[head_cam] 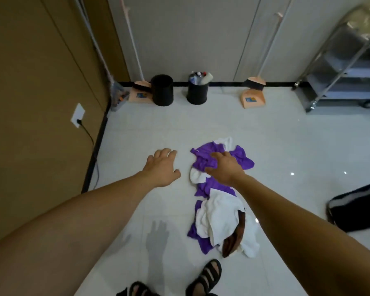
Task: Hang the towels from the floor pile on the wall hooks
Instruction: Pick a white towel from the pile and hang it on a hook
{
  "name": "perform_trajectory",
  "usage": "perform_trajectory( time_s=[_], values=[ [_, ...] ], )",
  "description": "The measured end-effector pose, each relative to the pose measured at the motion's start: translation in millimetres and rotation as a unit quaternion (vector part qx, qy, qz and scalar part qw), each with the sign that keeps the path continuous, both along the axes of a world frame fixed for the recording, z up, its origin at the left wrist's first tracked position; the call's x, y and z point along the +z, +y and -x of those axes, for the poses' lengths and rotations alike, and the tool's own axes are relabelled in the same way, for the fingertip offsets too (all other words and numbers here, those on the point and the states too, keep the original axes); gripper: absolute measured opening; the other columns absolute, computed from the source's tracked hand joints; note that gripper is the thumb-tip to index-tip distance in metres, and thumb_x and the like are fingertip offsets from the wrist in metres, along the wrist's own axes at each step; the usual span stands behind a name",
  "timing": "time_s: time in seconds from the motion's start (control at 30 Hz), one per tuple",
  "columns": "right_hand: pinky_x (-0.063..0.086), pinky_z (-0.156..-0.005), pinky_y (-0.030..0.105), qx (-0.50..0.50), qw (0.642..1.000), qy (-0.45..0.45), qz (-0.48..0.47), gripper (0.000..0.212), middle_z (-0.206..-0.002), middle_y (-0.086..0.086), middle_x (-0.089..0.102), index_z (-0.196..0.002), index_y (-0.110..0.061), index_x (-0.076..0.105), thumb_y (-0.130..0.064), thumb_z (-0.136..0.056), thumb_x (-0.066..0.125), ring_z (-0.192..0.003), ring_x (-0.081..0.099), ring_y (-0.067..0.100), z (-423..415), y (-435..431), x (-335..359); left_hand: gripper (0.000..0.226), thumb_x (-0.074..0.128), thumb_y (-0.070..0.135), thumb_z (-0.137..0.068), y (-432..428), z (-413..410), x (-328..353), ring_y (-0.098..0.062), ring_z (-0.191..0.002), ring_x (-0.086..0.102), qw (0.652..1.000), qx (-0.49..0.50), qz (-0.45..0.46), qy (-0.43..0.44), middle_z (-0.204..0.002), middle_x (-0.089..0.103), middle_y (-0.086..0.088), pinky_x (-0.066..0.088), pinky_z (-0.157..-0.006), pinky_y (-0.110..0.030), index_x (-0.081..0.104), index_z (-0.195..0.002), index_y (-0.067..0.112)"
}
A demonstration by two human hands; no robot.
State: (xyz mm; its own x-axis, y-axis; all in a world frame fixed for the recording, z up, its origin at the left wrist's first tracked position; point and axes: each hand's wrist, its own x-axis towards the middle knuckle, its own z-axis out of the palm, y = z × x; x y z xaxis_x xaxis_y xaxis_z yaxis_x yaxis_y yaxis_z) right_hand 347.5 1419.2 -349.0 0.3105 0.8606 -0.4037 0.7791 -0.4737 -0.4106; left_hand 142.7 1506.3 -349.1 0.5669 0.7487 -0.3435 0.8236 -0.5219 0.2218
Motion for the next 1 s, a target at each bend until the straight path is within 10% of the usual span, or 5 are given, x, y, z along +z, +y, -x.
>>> perform_trajectory(
  time_s=[1.0],
  values=[
    [0.049, -0.089, 0.038, -0.184, 0.938, 0.135, 0.261, 0.054, -0.131, 0.006, 0.049, -0.140, -0.019, 0.038, -0.043, -0.093, 0.051, -0.114, 0.052, 0.027, -59, -118, -544, 0.049, 0.049, 0.043, -0.090, -50, -133, -545, -0.026, -0.120, 0.046, 0.962, -0.053, 0.243, 0.115, -0.135, 0.046, -0.005, 0.042, -0.089, -0.036, 0.042, -0.131, 0.018]
  ],
)
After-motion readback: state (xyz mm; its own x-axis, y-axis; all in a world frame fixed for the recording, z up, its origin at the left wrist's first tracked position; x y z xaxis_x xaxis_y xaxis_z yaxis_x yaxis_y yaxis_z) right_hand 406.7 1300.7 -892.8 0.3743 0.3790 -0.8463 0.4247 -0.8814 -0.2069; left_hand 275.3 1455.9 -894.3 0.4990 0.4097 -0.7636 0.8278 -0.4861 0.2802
